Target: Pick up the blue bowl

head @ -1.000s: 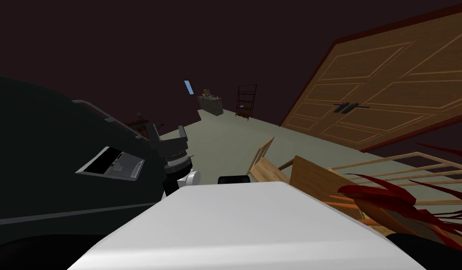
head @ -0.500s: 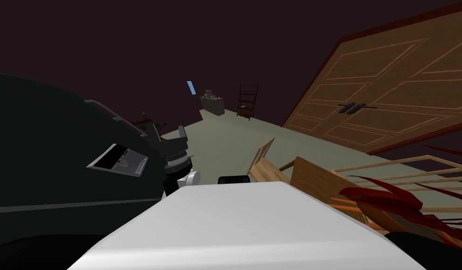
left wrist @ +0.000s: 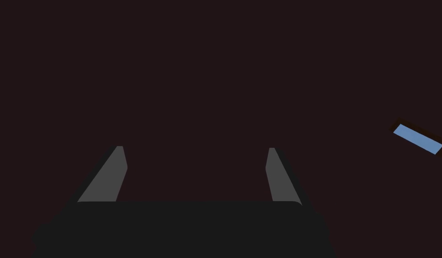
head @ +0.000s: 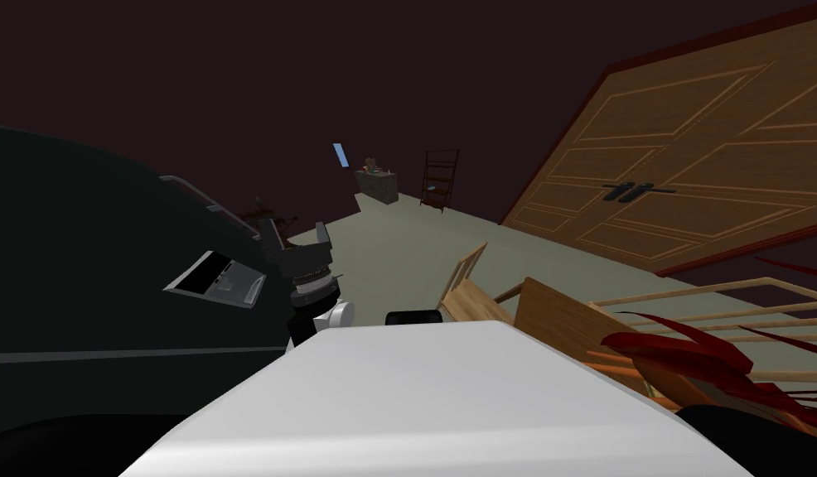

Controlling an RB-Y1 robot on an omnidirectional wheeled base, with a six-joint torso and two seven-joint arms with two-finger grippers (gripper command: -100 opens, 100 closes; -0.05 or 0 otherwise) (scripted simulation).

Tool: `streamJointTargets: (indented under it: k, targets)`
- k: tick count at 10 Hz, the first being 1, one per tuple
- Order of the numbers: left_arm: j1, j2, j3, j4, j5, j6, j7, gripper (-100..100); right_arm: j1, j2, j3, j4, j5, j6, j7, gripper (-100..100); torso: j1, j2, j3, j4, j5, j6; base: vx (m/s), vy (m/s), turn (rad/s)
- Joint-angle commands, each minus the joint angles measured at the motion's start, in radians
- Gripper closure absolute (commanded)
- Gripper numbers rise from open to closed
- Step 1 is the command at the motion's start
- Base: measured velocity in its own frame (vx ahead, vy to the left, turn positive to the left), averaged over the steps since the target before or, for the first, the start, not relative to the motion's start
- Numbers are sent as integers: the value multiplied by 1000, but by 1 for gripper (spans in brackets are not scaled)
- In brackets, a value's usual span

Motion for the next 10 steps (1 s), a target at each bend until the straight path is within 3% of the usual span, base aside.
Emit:
streamJointTargets:
  k: [1,4,5,6,8,9,10]
  targets:
    - [0,0,0,0,0,0,0,0,0,0,0,0,0,0,0,100,0,0,0,0,0,0,1,-11,29]
    - [0,0,0,0,0,0,0,0,-1,-3,-5,-2,0,2,1,100,0,2,2,1,-4,3,0,0,0]
    - [0,0,0,0,0,0,0,0,-1,-3,-5,-2,0,2,2,0,0,3,2,1,-4,3,0,0,0]
    - [0,0,0,0,0,0,0,0,30,0,-9,-27,-1,-10,5,100,0,3,2,1,-4,3,9,5,-81]
    - [0,0,0,0,0,0,0,0,72,0,-22,-63,-2,-23,11,100,2,2,1,0,-3,4,19,9,-72]
    - [0,0,0,0,0,0,0,0,61,1,-16,-56,-1,-13,8,100,2,2,1,0,-3,4,7,4,-15]
    - [0,0,0,0,0,0,0,0,64,1,-17,-57,-1,-16,10,0,2,2,1,0,-3,4,0,0,0]
